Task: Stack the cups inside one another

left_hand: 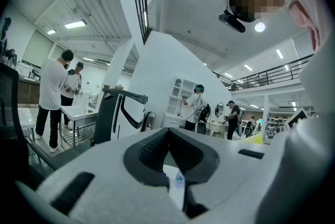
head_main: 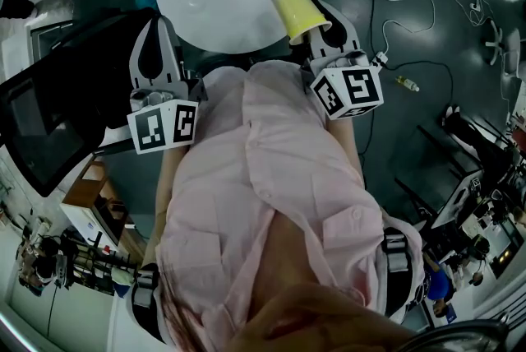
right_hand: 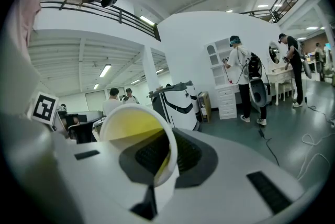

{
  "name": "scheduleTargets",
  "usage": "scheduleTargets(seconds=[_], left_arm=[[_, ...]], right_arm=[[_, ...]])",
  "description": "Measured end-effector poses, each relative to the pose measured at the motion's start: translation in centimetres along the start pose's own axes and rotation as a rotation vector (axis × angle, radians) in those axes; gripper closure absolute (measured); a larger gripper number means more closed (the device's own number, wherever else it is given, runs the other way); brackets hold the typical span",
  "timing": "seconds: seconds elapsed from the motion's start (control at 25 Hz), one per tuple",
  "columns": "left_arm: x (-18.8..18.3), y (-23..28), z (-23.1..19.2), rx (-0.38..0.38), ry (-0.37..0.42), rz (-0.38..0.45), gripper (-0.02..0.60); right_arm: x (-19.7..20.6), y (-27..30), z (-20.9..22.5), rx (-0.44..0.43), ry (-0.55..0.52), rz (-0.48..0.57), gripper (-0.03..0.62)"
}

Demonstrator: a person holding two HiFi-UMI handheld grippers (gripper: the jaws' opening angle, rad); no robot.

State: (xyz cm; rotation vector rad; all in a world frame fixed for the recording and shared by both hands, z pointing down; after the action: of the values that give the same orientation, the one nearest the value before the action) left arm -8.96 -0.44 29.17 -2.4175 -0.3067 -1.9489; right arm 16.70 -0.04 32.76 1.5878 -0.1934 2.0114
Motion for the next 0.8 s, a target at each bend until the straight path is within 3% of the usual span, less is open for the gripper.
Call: scheduleTargets(seconds=[0.8], left_arm=[[1.6,1.3,-4.0,0.031,-0.082,-0.036,0.566]], right_arm=[[-0.9,3.6,-3.9,-0.009,-0.09,-0.118,0.557]])
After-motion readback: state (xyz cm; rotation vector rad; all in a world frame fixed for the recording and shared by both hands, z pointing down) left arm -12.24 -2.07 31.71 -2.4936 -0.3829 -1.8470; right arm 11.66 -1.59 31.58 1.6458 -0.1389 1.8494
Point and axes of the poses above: the fingertips, and each gripper's own axes: y forward along the fingers, z to its right, x out of its underside, the point moved 2 cm from there along -y, backward along the fingers, and after that the axes turned 7 degrees about -x, right-handed, at the moved point
